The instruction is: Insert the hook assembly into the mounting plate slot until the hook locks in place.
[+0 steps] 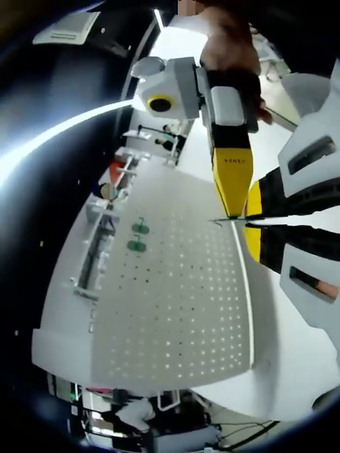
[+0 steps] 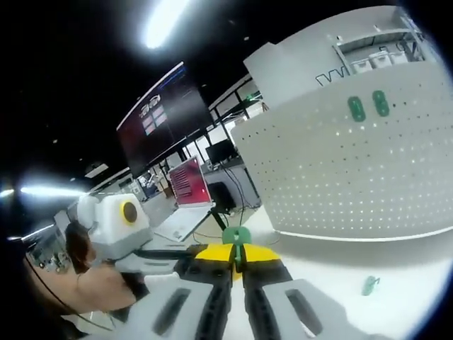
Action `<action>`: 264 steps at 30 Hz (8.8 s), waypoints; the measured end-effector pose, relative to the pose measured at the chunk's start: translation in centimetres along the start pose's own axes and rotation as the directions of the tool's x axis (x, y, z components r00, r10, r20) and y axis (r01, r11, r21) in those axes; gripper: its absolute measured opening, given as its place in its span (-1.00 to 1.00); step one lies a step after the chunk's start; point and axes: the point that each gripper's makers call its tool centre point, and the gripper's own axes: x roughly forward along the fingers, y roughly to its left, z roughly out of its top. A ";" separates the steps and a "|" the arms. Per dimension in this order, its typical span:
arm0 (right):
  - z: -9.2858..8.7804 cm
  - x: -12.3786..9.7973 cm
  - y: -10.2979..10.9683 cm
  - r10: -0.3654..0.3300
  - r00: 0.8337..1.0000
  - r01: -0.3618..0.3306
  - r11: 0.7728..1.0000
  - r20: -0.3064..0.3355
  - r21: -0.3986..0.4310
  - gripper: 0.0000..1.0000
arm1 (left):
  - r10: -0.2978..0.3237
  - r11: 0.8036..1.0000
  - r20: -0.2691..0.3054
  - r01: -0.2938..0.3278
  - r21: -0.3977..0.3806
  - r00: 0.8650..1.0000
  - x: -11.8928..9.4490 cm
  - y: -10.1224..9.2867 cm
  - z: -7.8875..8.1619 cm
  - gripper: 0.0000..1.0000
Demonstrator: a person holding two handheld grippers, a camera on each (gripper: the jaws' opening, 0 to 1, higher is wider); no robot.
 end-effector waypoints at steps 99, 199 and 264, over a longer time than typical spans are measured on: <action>16.0 -4.2 -21.9 -0.467 0.770 0.572 0.807 0.434 -0.147 -0.99 | 0.101 0.995 0.014 -0.101 -0.011 0.995 -1.1 3.5 -1.6 1.00; 9.8 -9.9 -19.4 -0.486 0.822 0.558 0.791 0.298 -0.249 -0.44 | 0.178 0.983 -0.115 -0.173 0.055 0.977 -4.0 4.3 -4.8 1.00; -10.9 -6.1 -23.2 -0.310 0.876 0.058 0.828 -0.369 -0.558 -0.51 | 0.157 0.984 -0.343 -0.177 -0.027 0.926 -4.2 4.6 -12.5 0.96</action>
